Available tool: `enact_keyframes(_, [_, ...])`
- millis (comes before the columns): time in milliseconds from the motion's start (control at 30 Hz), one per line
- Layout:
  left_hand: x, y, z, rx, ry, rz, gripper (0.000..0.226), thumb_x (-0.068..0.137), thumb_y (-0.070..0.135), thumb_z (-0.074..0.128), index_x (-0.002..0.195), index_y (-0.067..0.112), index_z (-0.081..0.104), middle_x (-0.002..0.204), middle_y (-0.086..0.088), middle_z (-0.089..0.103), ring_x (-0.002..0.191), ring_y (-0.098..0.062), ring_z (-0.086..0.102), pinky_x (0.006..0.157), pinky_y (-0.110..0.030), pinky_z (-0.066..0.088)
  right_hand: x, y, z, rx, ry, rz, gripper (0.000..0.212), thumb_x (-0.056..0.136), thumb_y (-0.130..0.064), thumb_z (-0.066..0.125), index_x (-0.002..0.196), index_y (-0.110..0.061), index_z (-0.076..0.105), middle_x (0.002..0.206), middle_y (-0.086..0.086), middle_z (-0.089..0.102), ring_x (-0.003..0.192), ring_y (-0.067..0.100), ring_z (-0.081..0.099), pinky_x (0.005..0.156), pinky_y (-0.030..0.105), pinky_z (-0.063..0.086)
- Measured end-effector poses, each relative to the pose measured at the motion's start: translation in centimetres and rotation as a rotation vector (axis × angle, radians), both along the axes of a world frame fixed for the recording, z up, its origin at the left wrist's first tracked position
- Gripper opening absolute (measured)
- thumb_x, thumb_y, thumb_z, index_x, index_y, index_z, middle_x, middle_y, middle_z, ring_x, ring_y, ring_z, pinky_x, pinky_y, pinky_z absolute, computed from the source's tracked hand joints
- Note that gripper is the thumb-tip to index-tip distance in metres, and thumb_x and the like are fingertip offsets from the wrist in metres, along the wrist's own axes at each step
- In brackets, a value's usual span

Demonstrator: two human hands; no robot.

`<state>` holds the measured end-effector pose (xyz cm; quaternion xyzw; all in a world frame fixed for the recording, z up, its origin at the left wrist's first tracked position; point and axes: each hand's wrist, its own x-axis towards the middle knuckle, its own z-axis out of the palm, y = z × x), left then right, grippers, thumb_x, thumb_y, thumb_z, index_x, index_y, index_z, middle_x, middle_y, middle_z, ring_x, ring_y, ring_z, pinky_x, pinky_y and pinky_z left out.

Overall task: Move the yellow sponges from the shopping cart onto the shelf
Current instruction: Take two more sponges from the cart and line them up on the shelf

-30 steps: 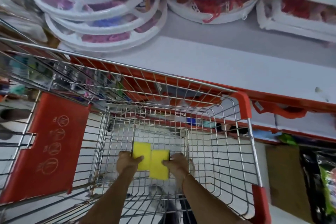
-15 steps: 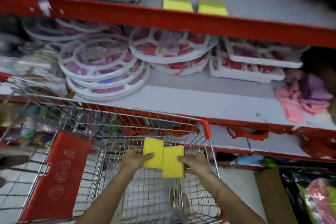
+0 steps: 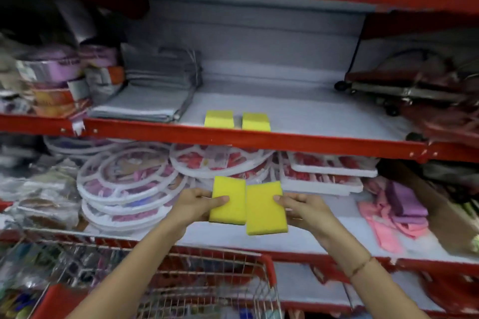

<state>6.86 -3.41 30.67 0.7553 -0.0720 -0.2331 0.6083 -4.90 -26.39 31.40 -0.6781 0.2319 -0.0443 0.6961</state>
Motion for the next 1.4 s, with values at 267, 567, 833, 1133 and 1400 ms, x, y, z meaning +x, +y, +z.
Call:
enact_keyframes(267, [2.9,-6.2,8.8,-0.157,-0.045,-0.097,0.013,0.074,0.019,0.081,0.076,0.008,0.075,0.064,-0.003,0.077,0.054,-0.011,0.072,0.048,-0.017,0.057,2.4,-6.6,8.2,0.019,-0.193,0.024,0.026,0.083,-0.017,0.069,0.1,0.003,0.072,0.095,0.016,0.076,0.074,0.019,0.074,0.056,0.019,0.057])
enact_keyframes(567, [8.8,-16.7,14.0,-0.102,-0.093,0.0,0.03,0.079,0.007,0.076,0.096,0.002,0.051,0.085,-0.01,0.065,0.061,-0.017,0.065,0.061,-0.034,0.062,7.6,-15.6,13.4,-0.096,-0.212,-0.166,0.036,0.082,-0.02,0.072,0.105,0.007,0.066,0.103,0.018,0.073,0.074,0.021,0.072,0.068,0.028,0.057])
enact_keyframes(833, [10.9,-22.6,13.7,0.064,-0.163,-0.009,0.043,0.074,0.008,0.08,0.065,0.011,0.038,0.066,-0.008,0.053,0.069,-0.026,0.061,0.08,-0.047,0.059,11.8,-20.2,12.5,-0.175,-0.028,-0.3,0.045,0.075,-0.015,0.079,0.107,0.013,0.062,0.097,0.02,0.069,0.072,0.024,0.067,0.054,0.029,0.056])
enact_keyframes(1133, [11.7,-20.4,15.7,0.455,-0.548,-0.089,0.034,0.079,0.037,0.074,0.084,0.004,0.065,0.096,-0.017,0.069,0.104,-0.032,0.068,0.086,-0.036,0.053,12.9,-19.3,12.2,-0.834,0.139,-0.272,0.04,0.077,-0.035,0.075,0.094,0.002,0.073,0.1,0.019,0.072,0.094,0.032,0.066,0.085,0.035,0.052])
enact_keyframes(1400, [15.6,-11.4,15.9,0.67,-0.75,-0.129,0.038,0.088,0.019,0.067,0.124,0.005,0.065,0.128,-0.012,0.067,0.12,-0.023,0.061,0.102,-0.028,0.044,15.9,-10.5,13.6,-1.082,-0.26,0.158,0.033,0.083,-0.029,0.069,0.113,-0.014,0.07,0.123,0.003,0.068,0.111,0.02,0.063,0.1,0.032,0.049])
